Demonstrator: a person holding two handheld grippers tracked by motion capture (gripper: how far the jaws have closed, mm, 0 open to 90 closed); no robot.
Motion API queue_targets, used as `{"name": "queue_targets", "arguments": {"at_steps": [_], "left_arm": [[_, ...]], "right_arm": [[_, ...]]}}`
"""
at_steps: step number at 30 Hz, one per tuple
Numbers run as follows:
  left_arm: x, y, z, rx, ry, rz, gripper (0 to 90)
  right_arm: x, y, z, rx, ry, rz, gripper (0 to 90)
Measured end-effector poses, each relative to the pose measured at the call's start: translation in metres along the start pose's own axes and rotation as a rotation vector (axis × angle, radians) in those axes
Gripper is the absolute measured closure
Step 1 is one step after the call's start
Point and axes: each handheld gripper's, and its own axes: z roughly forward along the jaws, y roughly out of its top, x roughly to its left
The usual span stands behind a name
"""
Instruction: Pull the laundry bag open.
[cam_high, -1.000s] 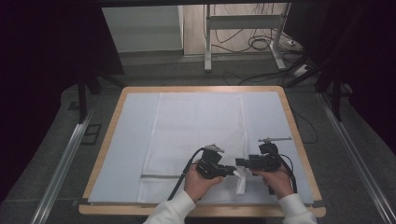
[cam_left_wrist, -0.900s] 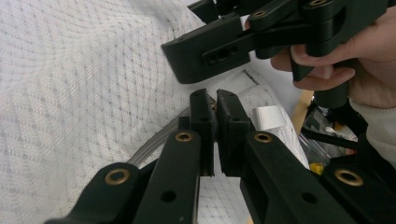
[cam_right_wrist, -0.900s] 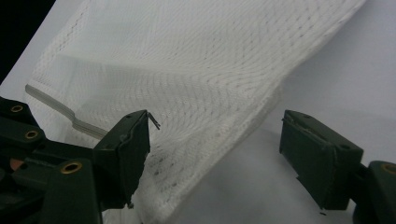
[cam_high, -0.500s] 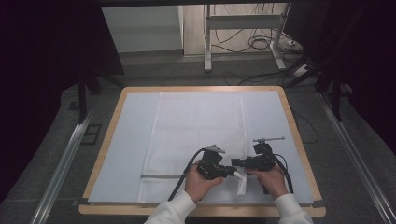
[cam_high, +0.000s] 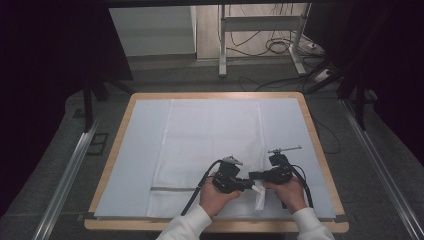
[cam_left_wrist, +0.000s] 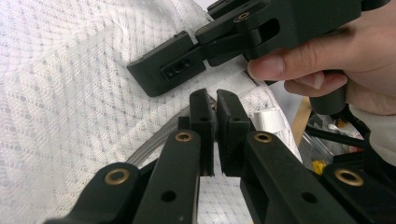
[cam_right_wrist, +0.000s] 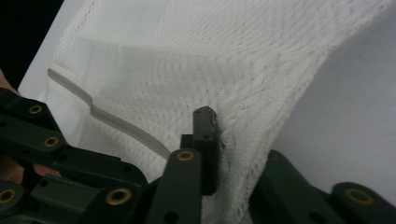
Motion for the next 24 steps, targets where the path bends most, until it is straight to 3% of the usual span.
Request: {"name": "queue_targets", "arguments": {"at_steps": [24], "left_arm": [[0.0078, -0.0089, 0.0026, -0.001, -0.009, -0.029, 86.6]], "right_arm": [[-0.0023, -0.0004, -0.0038, -0.004, 0.039, -0.020, 88.7]]}}
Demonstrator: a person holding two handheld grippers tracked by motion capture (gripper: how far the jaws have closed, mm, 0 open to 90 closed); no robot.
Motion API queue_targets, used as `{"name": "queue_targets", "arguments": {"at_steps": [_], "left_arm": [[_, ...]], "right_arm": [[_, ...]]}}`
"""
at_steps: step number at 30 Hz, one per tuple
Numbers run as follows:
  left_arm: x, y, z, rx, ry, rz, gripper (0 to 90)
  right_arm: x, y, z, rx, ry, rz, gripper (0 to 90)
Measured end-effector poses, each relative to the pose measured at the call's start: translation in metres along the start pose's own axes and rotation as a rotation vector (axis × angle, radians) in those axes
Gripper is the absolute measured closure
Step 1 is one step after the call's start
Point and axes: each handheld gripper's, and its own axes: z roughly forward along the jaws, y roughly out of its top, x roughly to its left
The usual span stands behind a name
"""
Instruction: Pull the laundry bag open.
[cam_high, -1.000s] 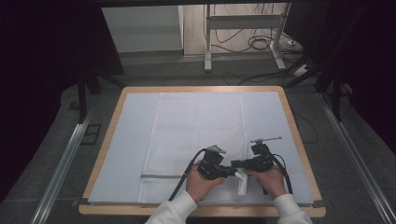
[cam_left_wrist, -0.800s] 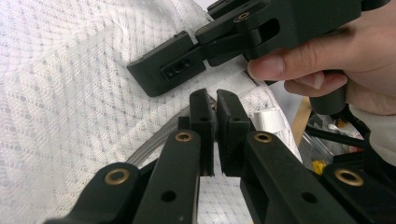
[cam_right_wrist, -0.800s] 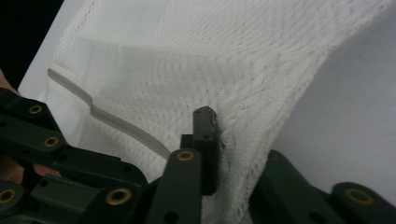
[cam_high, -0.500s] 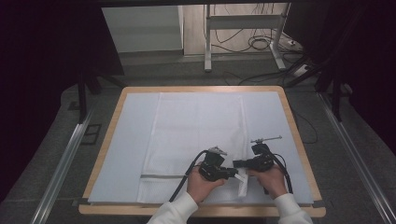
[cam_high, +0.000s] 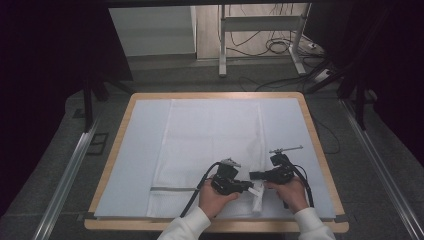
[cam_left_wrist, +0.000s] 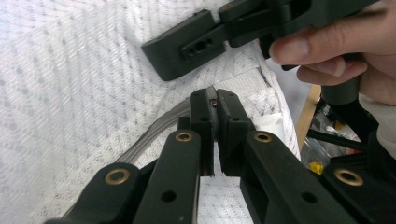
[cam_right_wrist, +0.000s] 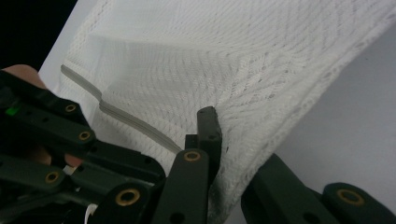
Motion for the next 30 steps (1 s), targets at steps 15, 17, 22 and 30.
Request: {"name": "queue_targets", "arguments": {"at_steps": [15, 17, 22, 30], "left_arm": [[0.007, -0.002, -0.002, 0.000, -0.021, -0.021, 86.6], [0.009, -0.003, -0.002, 0.000, -0.029, -0.032, 86.7], [0.013, -0.005, 0.001, 0.008, -0.026, -0.042, 86.7], [0.018, -0.009, -0.002, 0.015, -0.005, -0.049, 86.7]], "right_arm": [[0.000, -0.001, -0.002, 0.007, 0.016, -0.035, 88.9], [0.000, -0.001, -0.002, 0.008, 0.016, -0.037, 88.9], [0.001, -0.001, -0.002, 0.009, 0.014, -0.049, 88.9], [-0.002, -0.001, -0.006, -0.001, 0.013, -0.046, 88.9]]}}
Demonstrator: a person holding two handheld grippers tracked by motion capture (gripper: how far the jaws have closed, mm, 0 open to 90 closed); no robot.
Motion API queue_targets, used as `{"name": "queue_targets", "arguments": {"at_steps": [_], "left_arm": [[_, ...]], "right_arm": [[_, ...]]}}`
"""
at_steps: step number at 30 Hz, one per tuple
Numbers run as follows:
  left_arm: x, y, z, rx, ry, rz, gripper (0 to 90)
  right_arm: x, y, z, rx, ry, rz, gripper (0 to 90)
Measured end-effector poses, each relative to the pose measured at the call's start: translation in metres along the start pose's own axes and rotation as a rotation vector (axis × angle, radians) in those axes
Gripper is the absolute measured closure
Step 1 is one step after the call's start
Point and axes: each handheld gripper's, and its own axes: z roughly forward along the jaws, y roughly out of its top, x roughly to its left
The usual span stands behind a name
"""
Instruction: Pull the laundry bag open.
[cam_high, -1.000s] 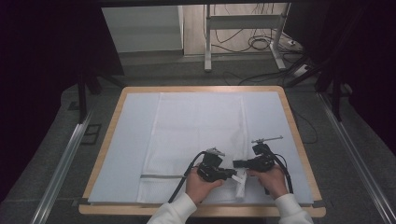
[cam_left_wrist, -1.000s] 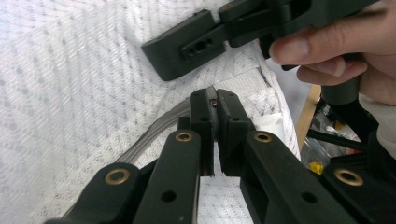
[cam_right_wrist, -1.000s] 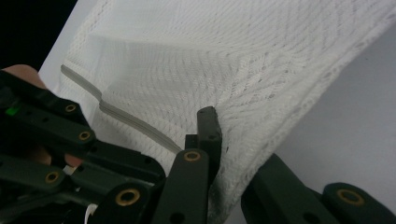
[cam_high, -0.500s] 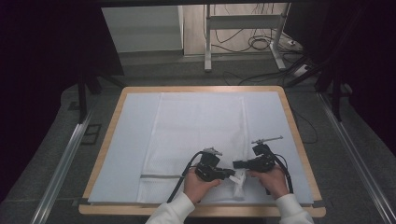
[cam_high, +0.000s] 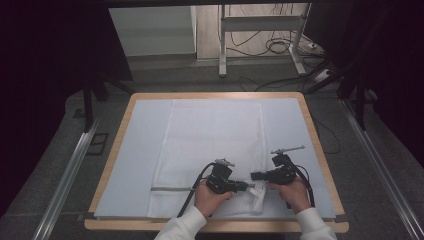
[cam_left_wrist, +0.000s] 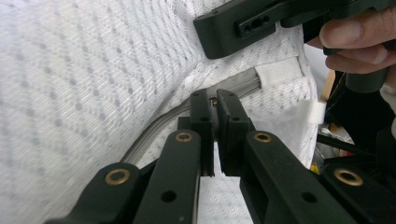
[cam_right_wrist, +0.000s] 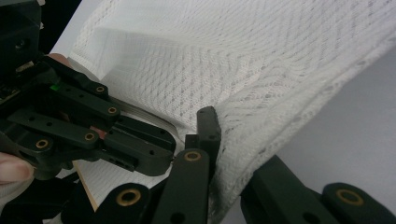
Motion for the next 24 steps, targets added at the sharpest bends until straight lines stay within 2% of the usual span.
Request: {"name": "queue_targets", "arguments": {"at_steps": [8, 13, 22, 24], "left_arm": [[0.002, 0.001, -0.005, -0.005, 0.002, -0.003, 86.7], [0.001, 0.001, -0.009, -0.011, 0.024, 0.007, 86.7], [0.006, 0.000, -0.016, -0.018, 0.027, -0.002, 86.7], [0.007, 0.000, -0.018, -0.022, 0.039, -0.004, 86.7]], "right_arm": [[0.000, 0.000, 0.000, -0.009, 0.001, 0.004, 88.9], [0.000, 0.000, 0.000, -0.012, 0.003, 0.003, 88.9], [0.000, 0.000, 0.000, -0.019, 0.006, 0.006, 88.8], [0.000, 0.000, 0.000, -0.019, 0.006, 0.007, 88.8]]}}
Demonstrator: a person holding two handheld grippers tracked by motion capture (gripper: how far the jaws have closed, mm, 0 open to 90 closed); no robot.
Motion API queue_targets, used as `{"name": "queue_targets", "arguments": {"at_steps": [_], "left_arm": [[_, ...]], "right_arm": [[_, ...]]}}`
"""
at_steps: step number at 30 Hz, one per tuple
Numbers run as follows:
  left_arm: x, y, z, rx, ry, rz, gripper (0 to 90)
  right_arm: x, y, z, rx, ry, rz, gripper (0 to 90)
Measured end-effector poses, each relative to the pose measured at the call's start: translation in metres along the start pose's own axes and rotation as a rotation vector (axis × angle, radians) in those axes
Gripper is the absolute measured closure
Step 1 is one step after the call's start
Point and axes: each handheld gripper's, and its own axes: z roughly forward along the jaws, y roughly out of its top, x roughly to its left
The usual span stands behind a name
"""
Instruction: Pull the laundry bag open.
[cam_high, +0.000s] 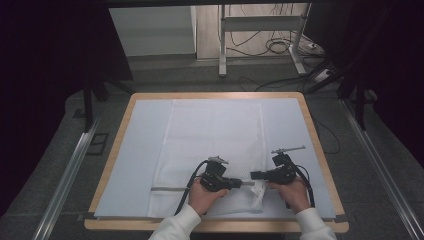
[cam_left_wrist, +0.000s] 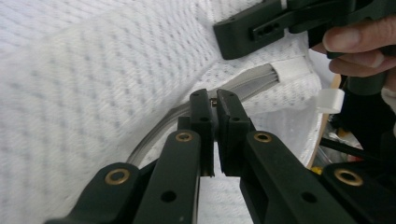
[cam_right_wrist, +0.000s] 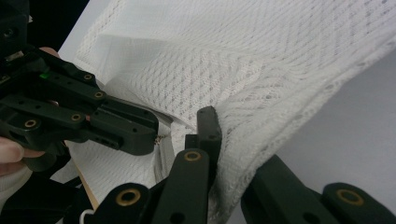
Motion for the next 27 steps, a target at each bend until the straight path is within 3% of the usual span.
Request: {"name": "queue_targets", "arguments": {"at_steps": [27], "left_arm": [[0.021, -0.013, -0.022, -0.005, 0.024, -0.018, 86.7]], "right_arm": [[0.000, -0.002, -0.002, -0.023, -0.004, 0.012, 88.8]]}}
